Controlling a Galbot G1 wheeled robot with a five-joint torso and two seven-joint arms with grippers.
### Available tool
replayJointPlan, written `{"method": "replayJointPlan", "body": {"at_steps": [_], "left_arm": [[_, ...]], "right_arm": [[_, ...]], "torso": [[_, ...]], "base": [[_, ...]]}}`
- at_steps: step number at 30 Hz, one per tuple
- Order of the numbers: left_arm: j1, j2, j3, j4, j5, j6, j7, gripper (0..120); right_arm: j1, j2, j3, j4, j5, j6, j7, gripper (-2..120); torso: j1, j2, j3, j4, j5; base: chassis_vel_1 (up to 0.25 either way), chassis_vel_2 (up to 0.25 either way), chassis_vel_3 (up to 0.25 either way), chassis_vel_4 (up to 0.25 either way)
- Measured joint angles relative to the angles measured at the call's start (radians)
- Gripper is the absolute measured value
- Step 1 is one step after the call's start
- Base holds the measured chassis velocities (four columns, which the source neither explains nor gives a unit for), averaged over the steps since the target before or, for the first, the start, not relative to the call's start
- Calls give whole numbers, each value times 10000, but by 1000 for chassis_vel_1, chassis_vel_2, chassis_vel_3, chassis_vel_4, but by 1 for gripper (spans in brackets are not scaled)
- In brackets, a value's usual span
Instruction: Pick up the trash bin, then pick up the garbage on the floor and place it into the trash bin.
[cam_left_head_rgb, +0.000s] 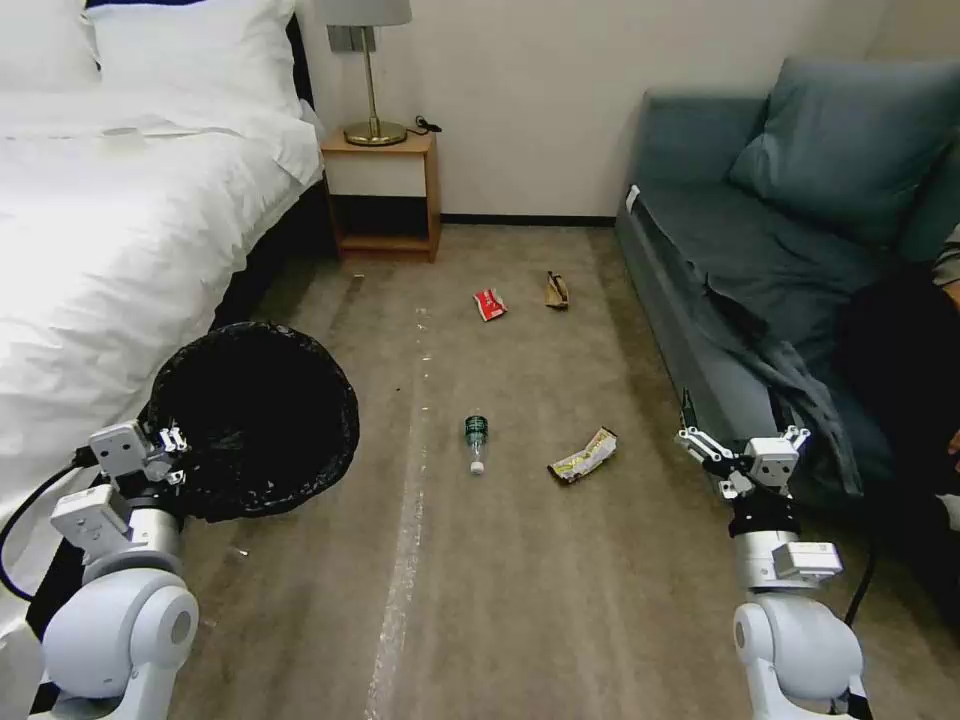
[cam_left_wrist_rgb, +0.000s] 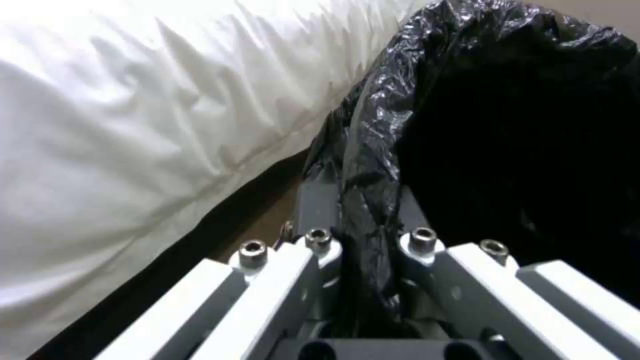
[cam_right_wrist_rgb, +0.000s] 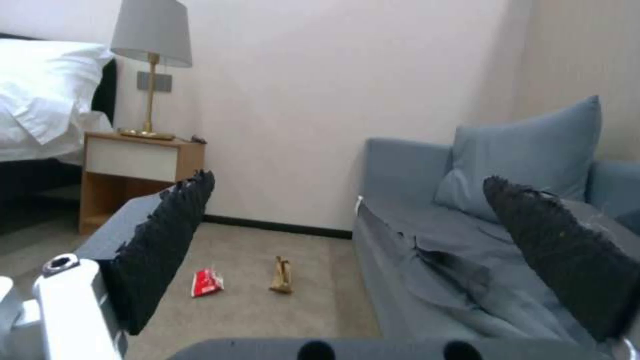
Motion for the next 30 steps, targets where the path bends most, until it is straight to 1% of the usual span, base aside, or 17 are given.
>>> {"method": "replayJointPlan", "body": {"at_steps": [8, 12, 30], "left_arm": [[-21, 121, -108, 20, -77, -27, 3, 4], [-21, 41, -68, 67, -64, -77, -17, 4], [6, -76, -34, 70, -2, -102, -46, 4]], "right_arm": [[31, 117, -46, -25, -14, -3, -98, 100], [32, 231, -108, -42, -69, -4, -190, 100], [-5, 379, -169, -39, -178, 28, -340, 100]], "torso": [[0, 0, -1, 0, 0], [0, 0, 0, 0, 0], [0, 0, 0, 0, 0]], "base": [[-61, 66, 60, -60], [-41, 70, 62, -59], [-67, 58, 66, -68]]}}
